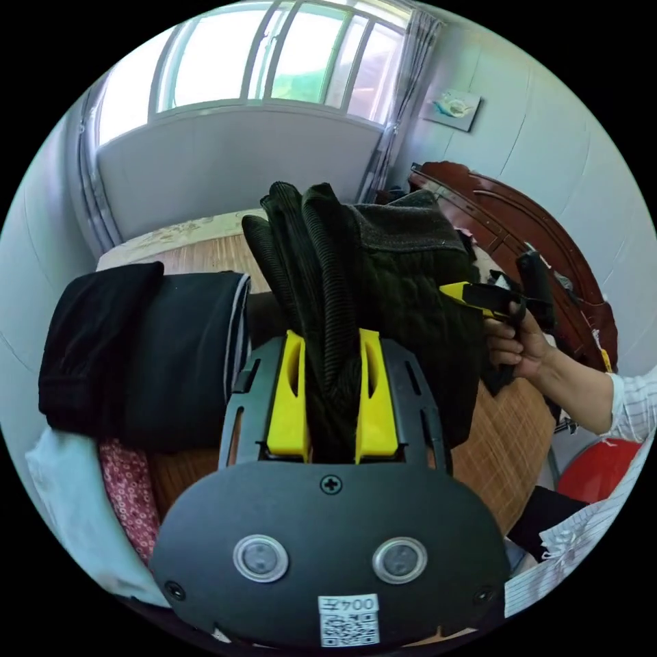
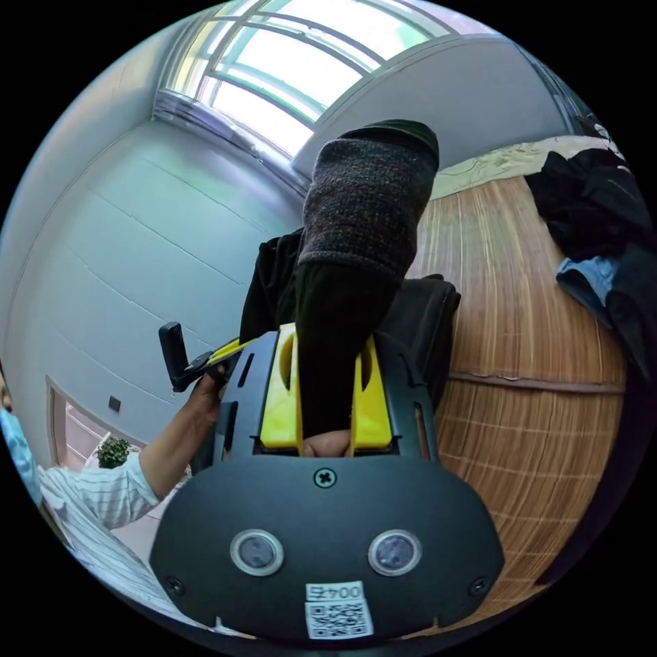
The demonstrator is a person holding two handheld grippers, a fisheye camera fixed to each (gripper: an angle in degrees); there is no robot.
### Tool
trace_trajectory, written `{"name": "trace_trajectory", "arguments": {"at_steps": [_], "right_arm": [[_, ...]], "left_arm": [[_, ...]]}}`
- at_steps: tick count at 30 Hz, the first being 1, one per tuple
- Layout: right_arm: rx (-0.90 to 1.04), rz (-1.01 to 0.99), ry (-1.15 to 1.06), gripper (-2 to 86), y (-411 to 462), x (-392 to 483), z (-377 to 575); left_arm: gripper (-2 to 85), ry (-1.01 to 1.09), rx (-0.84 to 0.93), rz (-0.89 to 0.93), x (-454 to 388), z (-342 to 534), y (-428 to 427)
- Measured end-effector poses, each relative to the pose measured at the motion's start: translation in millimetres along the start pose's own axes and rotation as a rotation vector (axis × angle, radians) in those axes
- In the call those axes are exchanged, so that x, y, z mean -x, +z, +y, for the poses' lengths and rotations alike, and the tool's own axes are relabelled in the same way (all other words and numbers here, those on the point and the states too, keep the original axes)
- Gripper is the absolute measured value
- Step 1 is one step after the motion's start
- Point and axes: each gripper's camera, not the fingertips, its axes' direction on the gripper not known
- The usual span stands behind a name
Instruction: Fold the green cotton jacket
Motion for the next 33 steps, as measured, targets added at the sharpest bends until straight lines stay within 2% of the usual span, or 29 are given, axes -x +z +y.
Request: {"name": "trace_trajectory", "arguments": {"at_steps": [3, 5, 7, 11, 14, 18, 21, 22, 25, 27, 28, 30, 32, 33], "right_arm": [[0.072, -0.003, 0.131, 13.3, 57.6, -56.4, -20.1], [0.149, 0.135, 0.247, 12.6, 98.1, -105.3, -18.3], [0.070, 0.143, 0.248, 11.9, 95.2, -123.5, -9.8], [0.001, 0.025, 0.235, 11.2, 68.5, -152.1, 23.8], [0.054, -0.024, 0.229, 14.6, 66.6, -162.5, 41.7], [0.114, -0.009, 0.228, 15.8, 83.9, -171.8, 31.7], [0.113, -0.042, 0.231, 10.5, 94.3, -174.6, 9.0], [0.147, 0.033, 0.194, 9.6, 97.0, -160.8, -5.0], [0.155, 0.274, -0.160, 8.8, 101.6, -99.4, -27.8], [0.160, 0.241, -0.096, 8.6, 102.3, -116.8, -35.2], [0.173, 0.199, 0.011, 7.9, 97.3, -140.3, -36.0], [0.093, 0.127, 0.089, 5.4, 75.8, -166.3, -18.6], [0.022, 0.023, 0.209, 1.3, 45.3, -202.5, 22.0], [0.014, 0.022, 0.240, 0.6, 39.2, -211.7, 34.0]], "left_arm": [[10.6, -0.104, 0.079, -0.092, 57.9, -5.5, 47.7], [6.1, -0.292, 0.041, -0.312, 106.0, 22.7, 55.4], [4.0, -0.454, -0.038, -0.410, 131.2, 52.7, 35.1], [3.0, -0.414, -0.295, 0.018, 108.7, 140.5, -9.1], [2.2, -0.483, -0.337, 0.156, 75.0, 216.2, -0.9], [1.8, -0.614, -0.325, 0.213, 62.3, 271.7, 28.7], [1.5, -0.616, -0.304, 0.139, 59.5, 278.4, 39.5], [1.5, -0.604, -0.303, 0.111, 60.8, 278.3, 40.1], [1.5, -0.596, -0.307, 0.142, 74.6, 281.3, 41.8], [1.5, -0.594, -0.311, 0.155, 83.7, 283.6, 47.1], [1.4, -0.591, -0.314, 0.170, 91.4, 283.2, 51.9], [1.2, -0.568, -0.366, 0.254, 105.0, 279.3, 56.6], [0.7, -0.573, -0.442, 0.479, 132.2, 270.4, 71.8], [0.6, -0.589, -0.445, 0.523, 140.4, 269.4, 78.8]]}}
